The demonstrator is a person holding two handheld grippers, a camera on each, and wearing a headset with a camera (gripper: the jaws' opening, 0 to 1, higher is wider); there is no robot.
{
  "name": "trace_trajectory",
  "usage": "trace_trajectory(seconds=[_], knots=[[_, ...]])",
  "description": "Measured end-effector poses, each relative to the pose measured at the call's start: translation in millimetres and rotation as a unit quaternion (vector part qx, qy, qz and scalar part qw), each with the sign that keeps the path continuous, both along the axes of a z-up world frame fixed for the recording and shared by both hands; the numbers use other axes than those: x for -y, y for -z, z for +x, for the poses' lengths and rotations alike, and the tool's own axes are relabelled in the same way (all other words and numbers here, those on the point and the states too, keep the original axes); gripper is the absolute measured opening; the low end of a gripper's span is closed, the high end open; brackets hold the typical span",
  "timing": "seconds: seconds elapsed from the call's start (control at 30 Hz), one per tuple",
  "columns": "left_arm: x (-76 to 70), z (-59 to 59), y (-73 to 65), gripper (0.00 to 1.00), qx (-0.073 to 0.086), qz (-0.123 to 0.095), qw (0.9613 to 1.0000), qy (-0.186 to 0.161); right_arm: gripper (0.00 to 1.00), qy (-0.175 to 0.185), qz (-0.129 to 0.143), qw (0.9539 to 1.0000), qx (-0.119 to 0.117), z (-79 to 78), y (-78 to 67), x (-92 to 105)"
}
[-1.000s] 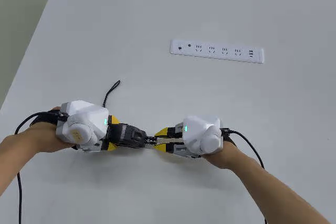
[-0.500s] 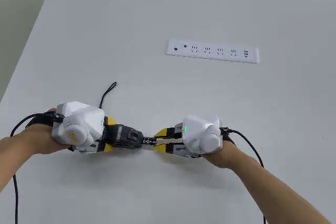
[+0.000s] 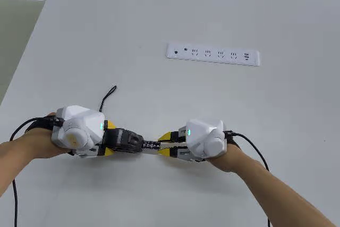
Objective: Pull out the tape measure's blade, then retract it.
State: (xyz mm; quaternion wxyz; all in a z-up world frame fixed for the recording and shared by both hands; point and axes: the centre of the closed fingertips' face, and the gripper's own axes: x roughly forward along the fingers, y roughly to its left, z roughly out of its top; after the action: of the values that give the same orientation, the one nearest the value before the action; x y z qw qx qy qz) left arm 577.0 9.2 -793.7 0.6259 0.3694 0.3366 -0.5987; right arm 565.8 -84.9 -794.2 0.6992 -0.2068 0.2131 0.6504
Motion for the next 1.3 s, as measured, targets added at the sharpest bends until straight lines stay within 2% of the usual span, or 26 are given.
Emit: trace_trajectory(seconds=[1.3], knots=[[-1.4,0.5,1.2,0.28,-0.001,0.004,1.0,-0.003,0.1,0.003,-0.005,1.0,-0.006,-3.6,-2.3,20.4]])
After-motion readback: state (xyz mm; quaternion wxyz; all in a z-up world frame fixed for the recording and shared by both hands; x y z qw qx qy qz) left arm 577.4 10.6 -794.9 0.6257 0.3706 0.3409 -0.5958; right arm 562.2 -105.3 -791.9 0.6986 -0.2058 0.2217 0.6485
